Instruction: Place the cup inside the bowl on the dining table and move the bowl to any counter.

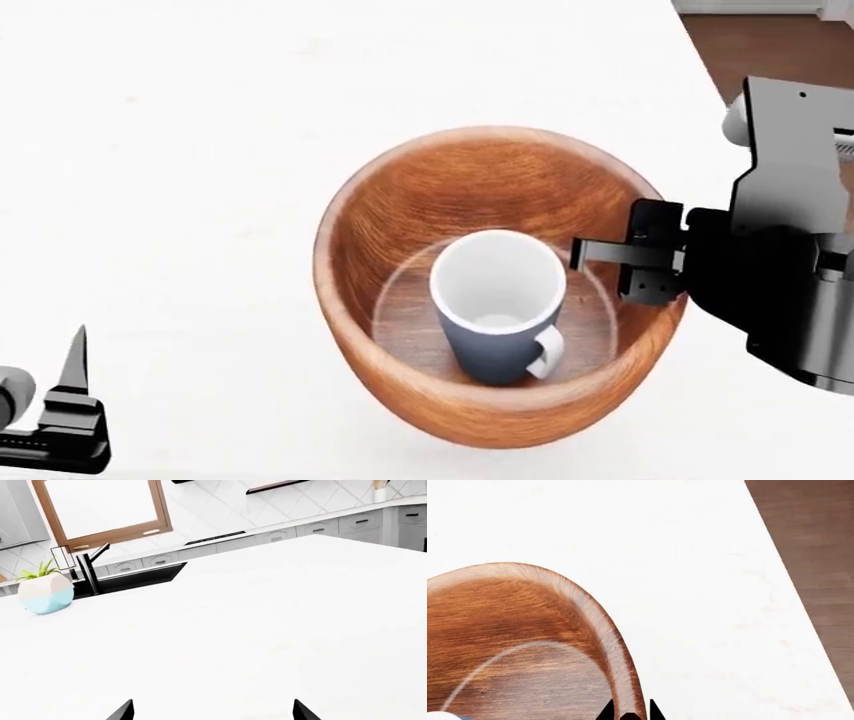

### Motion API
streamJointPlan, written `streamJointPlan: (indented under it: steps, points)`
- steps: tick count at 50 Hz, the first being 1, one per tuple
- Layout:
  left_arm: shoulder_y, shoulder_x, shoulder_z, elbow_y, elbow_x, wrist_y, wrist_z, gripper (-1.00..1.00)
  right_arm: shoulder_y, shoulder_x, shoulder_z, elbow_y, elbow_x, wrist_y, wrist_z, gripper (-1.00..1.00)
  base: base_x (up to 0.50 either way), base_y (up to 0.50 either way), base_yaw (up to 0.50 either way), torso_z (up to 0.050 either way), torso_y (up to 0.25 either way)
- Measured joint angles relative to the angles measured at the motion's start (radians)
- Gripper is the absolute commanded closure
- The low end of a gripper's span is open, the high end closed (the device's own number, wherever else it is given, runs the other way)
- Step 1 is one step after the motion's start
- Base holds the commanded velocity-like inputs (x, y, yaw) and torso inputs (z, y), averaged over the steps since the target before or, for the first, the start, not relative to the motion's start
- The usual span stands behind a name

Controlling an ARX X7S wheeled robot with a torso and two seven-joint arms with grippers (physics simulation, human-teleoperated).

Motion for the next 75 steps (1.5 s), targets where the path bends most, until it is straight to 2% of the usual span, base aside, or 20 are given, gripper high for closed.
streamJointPlan:
  steps: [75]
  points:
    - [0.001,-0.006,0.023,-0.022,-0.008,0.016,-0.020,-1.00,-0.076,0.038,0.018,-0.015,-0.019,-0.104,-0.053,1.00,0.00,-0.50,0.00,0.000,0.000]
